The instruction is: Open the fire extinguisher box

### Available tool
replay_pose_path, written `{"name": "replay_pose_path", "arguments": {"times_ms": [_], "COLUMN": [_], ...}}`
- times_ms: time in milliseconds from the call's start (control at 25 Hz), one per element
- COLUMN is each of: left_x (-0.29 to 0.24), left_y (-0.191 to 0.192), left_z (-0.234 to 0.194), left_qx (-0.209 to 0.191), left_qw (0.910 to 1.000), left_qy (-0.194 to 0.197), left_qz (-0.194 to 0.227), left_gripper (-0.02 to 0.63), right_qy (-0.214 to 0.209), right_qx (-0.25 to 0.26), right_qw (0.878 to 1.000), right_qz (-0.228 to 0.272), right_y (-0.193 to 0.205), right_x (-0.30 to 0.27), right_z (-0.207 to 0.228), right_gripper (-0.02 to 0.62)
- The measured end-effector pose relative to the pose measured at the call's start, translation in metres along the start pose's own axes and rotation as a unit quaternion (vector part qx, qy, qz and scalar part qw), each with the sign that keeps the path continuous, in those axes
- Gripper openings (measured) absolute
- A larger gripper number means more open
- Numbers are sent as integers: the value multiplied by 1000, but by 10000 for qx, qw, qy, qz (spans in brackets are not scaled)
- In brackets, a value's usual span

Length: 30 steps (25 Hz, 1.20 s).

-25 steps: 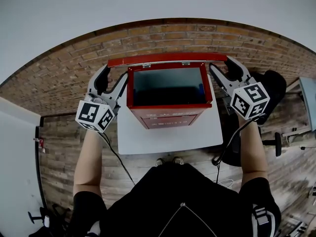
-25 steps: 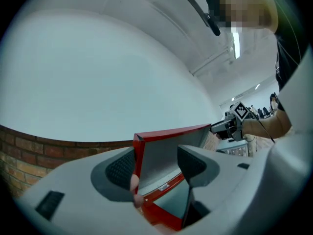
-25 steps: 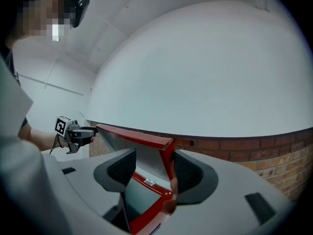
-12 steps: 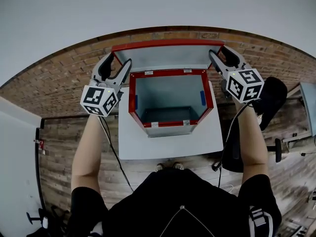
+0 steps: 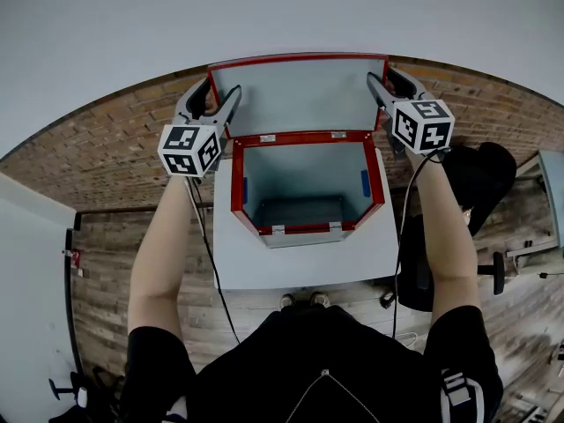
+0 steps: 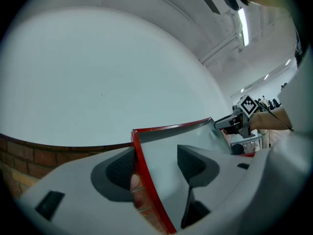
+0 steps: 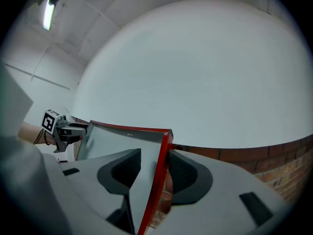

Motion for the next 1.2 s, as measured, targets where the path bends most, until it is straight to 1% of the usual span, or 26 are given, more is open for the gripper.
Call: {"name": "replay_pose_path", "arguments": {"times_ms": [160, 440, 600, 680, 840, 960, 1000, 1040, 1160, 1200], "left_x": [-11, -16, -15, -10, 9, 31, 40, 49, 74, 82], "left_y": [6, 10, 9, 6, -10, -26, -29, -33, -42, -45], "left_z": [-7, -9, -8, -9, -10, -5, -2, 2, 16, 22], "left_qx": [-41, -183, -277, -352, -434, -481, -462, -413, -202, -164], "left_qw": [10000, 9998, 9994, 9991, 9982, 9971, 9966, 9962, 9947, 9943], "left_qy": [-43, -71, -49, -136, -420, -505, -534, -570, -631, -612], "left_qz": [-80, -56, -191, -201, 19, 317, 419, 518, 790, 864], "left_gripper": [316, 316, 316, 316, 316, 310, 289, 259, 137, 108], "right_qy": [17, 30, -53, -20, 243, 258, 265, 284, 304, 269], "right_qx": [-12, -10, 72, 115, 94, 168, 217, 269, 366, 381], "right_qw": [10000, 10000, 10000, 9999, 9987, 9969, 9962, 9954, 9935, 9930], "right_qz": [-49, -83, -40, 68, 428, 722, 806, 878, 1039, 1084], "right_y": [2, 6, 7, 5, -5, -17, -20, -22, -27, -29], "right_x": [-14, -23, -20, -14, 15, 44, 54, 64, 93, 102], "right_z": [4, 8, 9, 11, 20, 13, 9, 3, -14, -21], "right_gripper": [187, 187, 187, 187, 187, 187, 184, 166, 77, 61]}}
Point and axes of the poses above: the fingertips, and each gripper's own axes: x backward along the fingers, z to its right, y out of its underside, the point moved 8 cm from there along x, backward along the fingers, and after that the axes turned 1 degree about x, right-handed, at the moved point
